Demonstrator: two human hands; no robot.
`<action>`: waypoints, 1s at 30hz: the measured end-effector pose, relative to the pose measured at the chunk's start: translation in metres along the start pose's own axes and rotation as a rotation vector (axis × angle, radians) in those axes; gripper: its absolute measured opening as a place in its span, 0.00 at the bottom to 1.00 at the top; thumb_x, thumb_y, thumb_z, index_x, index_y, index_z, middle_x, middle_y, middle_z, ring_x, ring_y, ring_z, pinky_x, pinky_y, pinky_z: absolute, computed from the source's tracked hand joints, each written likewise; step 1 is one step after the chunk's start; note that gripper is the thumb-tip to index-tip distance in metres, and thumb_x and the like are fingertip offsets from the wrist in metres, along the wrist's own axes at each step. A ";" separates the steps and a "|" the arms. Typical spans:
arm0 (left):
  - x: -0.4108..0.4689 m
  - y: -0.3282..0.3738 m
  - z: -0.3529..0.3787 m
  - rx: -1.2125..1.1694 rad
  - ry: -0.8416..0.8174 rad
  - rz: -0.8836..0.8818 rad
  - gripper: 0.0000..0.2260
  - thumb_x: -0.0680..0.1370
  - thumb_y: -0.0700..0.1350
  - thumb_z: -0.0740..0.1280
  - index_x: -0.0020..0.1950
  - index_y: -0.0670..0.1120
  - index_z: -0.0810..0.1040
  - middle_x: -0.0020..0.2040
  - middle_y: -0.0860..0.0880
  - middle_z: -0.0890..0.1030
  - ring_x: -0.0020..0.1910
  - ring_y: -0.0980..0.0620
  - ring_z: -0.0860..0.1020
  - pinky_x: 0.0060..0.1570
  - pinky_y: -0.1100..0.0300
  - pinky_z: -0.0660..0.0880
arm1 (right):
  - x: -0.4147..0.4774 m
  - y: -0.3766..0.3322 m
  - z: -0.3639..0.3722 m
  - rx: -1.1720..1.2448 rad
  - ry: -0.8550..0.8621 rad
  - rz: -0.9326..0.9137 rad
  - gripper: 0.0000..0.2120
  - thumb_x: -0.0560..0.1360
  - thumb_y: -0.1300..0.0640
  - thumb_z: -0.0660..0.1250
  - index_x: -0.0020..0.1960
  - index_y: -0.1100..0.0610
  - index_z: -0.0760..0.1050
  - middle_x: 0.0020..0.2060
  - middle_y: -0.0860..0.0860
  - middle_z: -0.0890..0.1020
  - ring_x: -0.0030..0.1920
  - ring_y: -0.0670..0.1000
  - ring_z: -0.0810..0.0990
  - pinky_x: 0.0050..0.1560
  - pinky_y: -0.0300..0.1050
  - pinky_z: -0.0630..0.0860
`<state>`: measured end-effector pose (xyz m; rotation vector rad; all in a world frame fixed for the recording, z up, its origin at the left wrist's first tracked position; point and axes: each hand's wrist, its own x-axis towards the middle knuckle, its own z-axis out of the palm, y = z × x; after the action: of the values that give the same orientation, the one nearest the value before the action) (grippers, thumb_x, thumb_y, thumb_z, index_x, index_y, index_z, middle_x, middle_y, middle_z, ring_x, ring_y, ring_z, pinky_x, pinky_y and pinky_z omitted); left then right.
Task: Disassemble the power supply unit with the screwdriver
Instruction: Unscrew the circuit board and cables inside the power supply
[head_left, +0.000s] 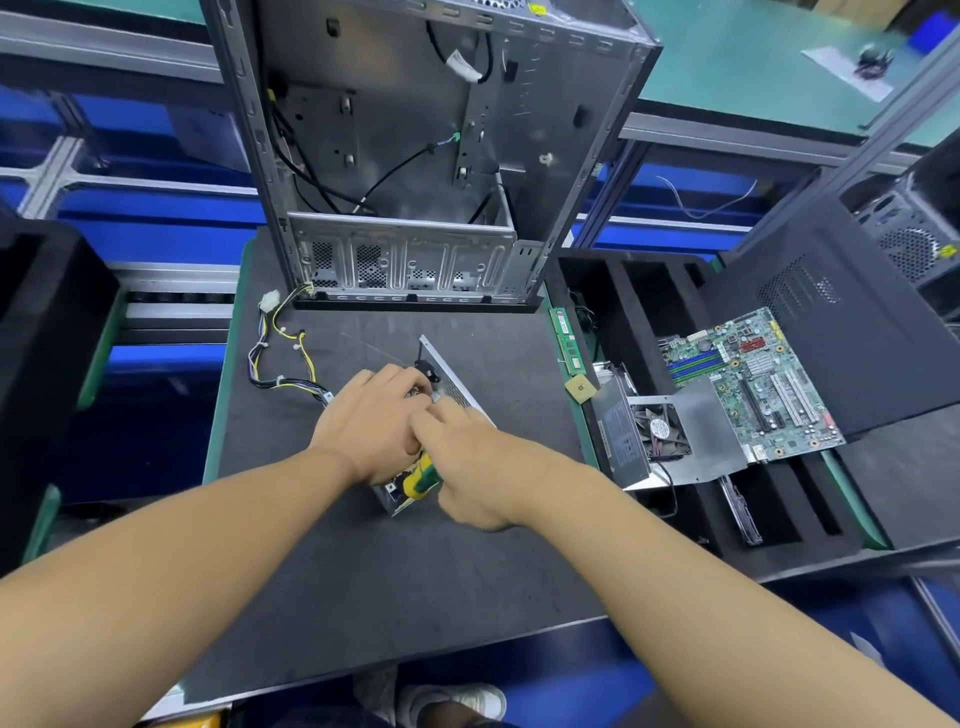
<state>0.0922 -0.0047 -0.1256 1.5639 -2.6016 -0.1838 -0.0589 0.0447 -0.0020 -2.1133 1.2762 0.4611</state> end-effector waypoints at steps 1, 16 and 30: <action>0.000 0.000 0.000 -0.002 0.003 -0.005 0.14 0.73 0.54 0.58 0.54 0.56 0.79 0.60 0.59 0.73 0.61 0.55 0.69 0.57 0.58 0.65 | 0.000 0.000 0.000 0.030 0.008 0.008 0.18 0.75 0.60 0.63 0.62 0.54 0.60 0.57 0.50 0.61 0.56 0.55 0.65 0.47 0.52 0.72; 0.000 -0.002 0.000 -0.003 -0.036 -0.014 0.13 0.72 0.54 0.61 0.53 0.57 0.78 0.61 0.60 0.71 0.62 0.57 0.66 0.56 0.60 0.63 | 0.003 -0.006 0.011 -0.013 0.131 0.009 0.21 0.82 0.48 0.59 0.66 0.62 0.62 0.63 0.55 0.70 0.53 0.59 0.75 0.48 0.52 0.72; 0.000 -0.003 0.002 -0.071 0.037 0.008 0.20 0.71 0.53 0.49 0.49 0.56 0.80 0.59 0.58 0.74 0.61 0.54 0.70 0.55 0.57 0.66 | -0.020 0.024 -0.002 0.133 0.276 0.028 0.09 0.82 0.49 0.58 0.55 0.55 0.68 0.43 0.49 0.73 0.34 0.47 0.68 0.32 0.46 0.63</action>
<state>0.0941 -0.0062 -0.1278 1.5189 -2.5429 -0.2415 -0.0891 0.0489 0.0031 -2.1001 1.4474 0.0933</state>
